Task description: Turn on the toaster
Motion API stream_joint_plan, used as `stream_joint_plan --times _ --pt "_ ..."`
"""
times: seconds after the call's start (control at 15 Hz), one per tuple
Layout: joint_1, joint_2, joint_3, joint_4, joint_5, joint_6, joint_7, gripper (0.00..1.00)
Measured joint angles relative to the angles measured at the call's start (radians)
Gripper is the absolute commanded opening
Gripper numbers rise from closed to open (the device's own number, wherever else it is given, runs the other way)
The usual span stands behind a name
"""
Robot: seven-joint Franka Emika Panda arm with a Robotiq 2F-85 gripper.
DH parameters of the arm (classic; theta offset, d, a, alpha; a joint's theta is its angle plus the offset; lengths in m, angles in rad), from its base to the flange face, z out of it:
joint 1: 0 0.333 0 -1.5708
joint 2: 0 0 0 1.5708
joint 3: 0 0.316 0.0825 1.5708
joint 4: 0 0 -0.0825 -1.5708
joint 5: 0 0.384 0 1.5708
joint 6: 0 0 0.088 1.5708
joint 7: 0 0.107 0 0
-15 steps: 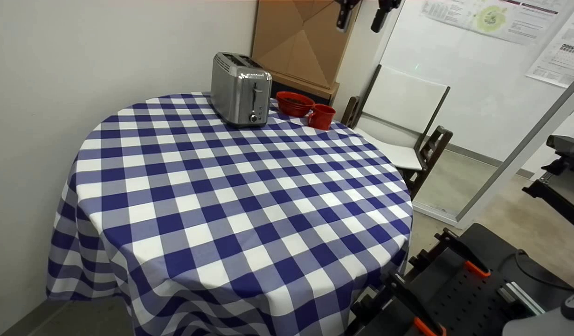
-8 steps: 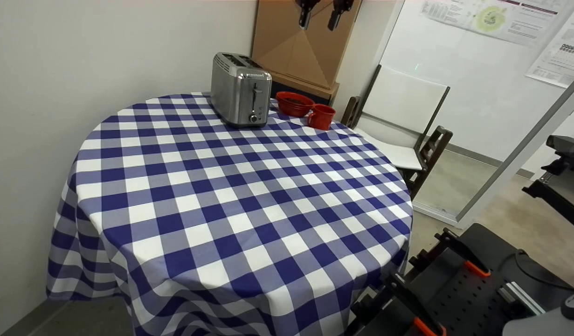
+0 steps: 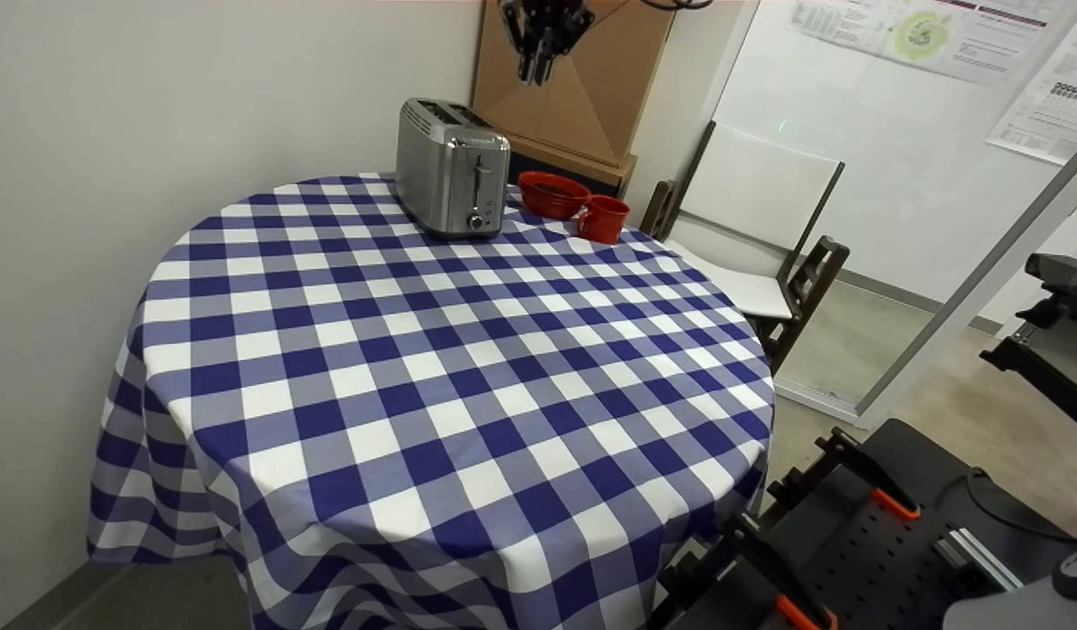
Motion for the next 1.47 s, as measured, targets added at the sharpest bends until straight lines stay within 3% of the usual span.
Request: stream_joint_plan --times 0.47,0.93,1.47 --pt "0.039 0.220 -0.063 0.196 0.000 0.002 0.000 0.00" --pt "0.050 0.386 -0.068 0.382 0.006 -0.025 0.000 0.00" --pt "0.054 0.529 -0.068 0.539 0.022 -0.141 -0.008 0.00"
